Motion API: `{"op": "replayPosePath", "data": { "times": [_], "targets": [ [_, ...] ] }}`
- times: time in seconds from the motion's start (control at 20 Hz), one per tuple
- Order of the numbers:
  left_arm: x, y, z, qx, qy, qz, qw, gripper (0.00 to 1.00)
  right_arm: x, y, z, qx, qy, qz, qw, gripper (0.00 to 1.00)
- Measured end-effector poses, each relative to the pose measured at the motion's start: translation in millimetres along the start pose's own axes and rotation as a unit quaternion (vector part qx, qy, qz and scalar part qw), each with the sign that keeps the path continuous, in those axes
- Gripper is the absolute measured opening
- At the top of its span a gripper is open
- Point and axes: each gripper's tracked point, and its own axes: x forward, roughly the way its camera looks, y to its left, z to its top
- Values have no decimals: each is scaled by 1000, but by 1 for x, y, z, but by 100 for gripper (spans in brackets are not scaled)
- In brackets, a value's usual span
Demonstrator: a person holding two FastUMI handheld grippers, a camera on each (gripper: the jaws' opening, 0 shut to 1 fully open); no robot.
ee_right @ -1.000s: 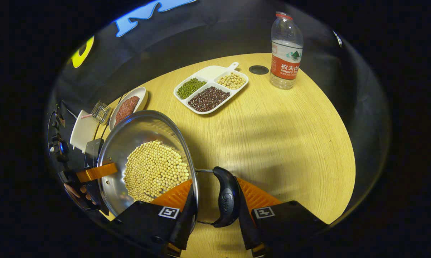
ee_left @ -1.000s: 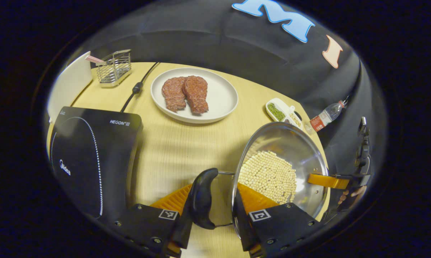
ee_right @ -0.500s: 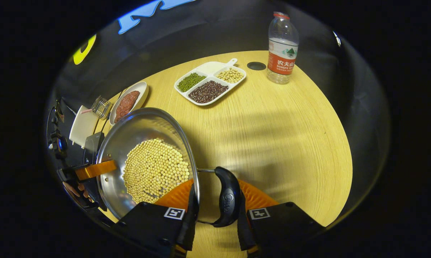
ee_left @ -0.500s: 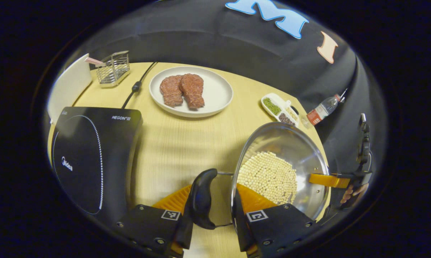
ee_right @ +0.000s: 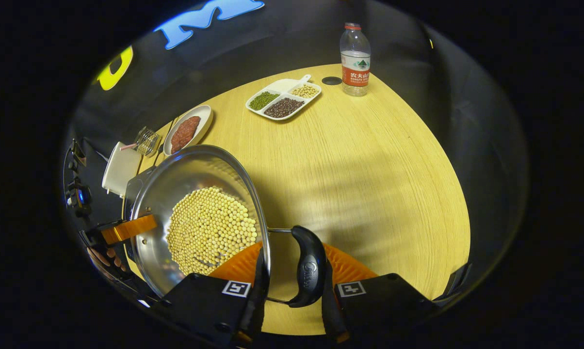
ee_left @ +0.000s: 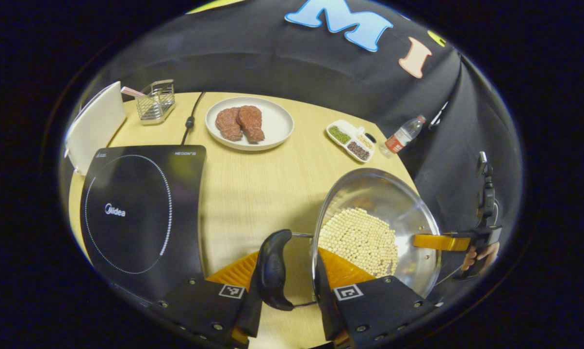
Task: First push the handle of the pot to place it horizontally, then grasp the pot with both hands and set it on the induction cooktop.
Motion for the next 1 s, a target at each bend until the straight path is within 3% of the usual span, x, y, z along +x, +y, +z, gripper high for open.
{"op": "replayPosePath", "data": {
  "times": [0.1, 0.2, 0.35, 0.4, 0.45, 0.5, 0.8, 0.85, 1.0],
  "targets": [
    [-21, 5, -10, -4, -4, -5, 1000, 55, -18, 14, -12, -5, -9, -5, 1000, 50],
    [-42, 16, -20, -8, -7, -8, 1000, 48, -29, 29, -25, -12, -12, -9, 1000, 48],
    [-72, 37, -32, -5, -18, -11, 1000, 52, -43, 57, -45, -14, -11, -11, 1000, 47],
    [-81, 45, -35, -7, -21, -12, 1000, 48, -47, 66, -50, -18, -13, -10, 1000, 51],
    [-91, 53, -38, -9, -24, -12, 1000, 51, -51, 77, -54, -21, -14, -10, 1000, 50],
    [-100, 62, -41, -12, -28, -11, 999, 47, -54, 87, -58, -25, -14, -8, 1000, 47],
    [-149, 121, -44, -20, -47, 7, 999, 55, -55, 153, -73, -36, -15, 14, 999, 51],
    [-154, 131, -43, -20, -51, 12, 998, 51, -53, 164, -74, -37, -12, 19, 999, 51],
    [-167, 159, -38, -22, -57, 24, 998, 55, -47, 189, -72, -44, -10, 31, 998, 47]
  ]
}}
